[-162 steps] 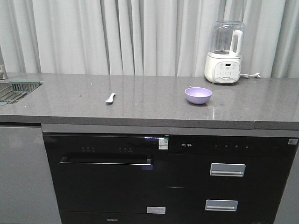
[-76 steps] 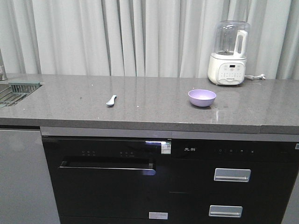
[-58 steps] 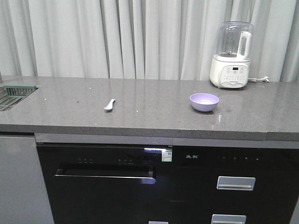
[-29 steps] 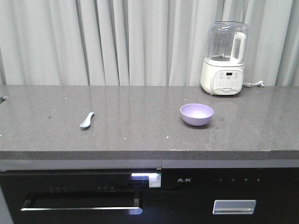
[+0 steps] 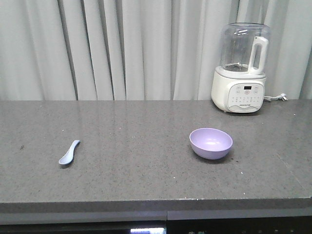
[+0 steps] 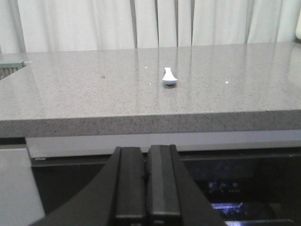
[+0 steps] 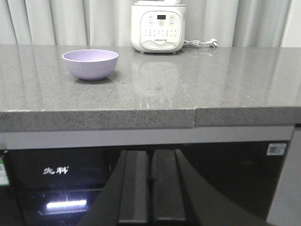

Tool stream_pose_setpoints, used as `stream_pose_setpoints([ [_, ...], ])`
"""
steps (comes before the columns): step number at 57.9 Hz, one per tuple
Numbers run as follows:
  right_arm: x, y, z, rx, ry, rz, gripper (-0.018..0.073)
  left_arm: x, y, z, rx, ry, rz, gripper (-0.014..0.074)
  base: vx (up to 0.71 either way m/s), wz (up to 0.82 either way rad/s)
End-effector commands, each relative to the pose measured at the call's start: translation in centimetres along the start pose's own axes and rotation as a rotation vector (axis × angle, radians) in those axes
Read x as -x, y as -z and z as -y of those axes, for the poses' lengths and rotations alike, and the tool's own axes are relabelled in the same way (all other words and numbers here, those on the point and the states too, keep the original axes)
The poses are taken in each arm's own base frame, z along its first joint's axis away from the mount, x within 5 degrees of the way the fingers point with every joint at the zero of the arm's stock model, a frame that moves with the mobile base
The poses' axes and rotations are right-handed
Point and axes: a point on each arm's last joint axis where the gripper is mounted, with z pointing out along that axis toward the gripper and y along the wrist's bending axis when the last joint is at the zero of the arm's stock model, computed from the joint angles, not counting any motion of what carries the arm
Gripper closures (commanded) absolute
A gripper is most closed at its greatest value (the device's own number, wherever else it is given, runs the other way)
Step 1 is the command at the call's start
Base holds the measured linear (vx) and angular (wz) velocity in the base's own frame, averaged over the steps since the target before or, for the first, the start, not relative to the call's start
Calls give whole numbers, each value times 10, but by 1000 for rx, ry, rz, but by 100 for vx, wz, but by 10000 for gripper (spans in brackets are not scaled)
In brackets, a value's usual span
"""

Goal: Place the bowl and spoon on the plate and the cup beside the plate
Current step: 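Drive the base toward the counter with the spoon and lavender bowl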

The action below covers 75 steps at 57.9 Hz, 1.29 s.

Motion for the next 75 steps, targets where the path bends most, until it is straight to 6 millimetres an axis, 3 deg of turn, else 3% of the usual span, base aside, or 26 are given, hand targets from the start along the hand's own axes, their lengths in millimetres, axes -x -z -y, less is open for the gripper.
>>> stream_pose_setpoints([
  [1, 2, 1, -1, 2, 21, 84, 571, -1, -1, 0, 1, 8, 60, 602, 33, 0],
  [43, 2, 1, -1, 2, 21, 84, 571, -1, -1, 0, 1, 8, 60, 602, 28, 1],
  [75, 2, 1, -1, 2, 21, 84, 571, -1, -1, 0, 1, 8, 60, 602, 10, 1],
])
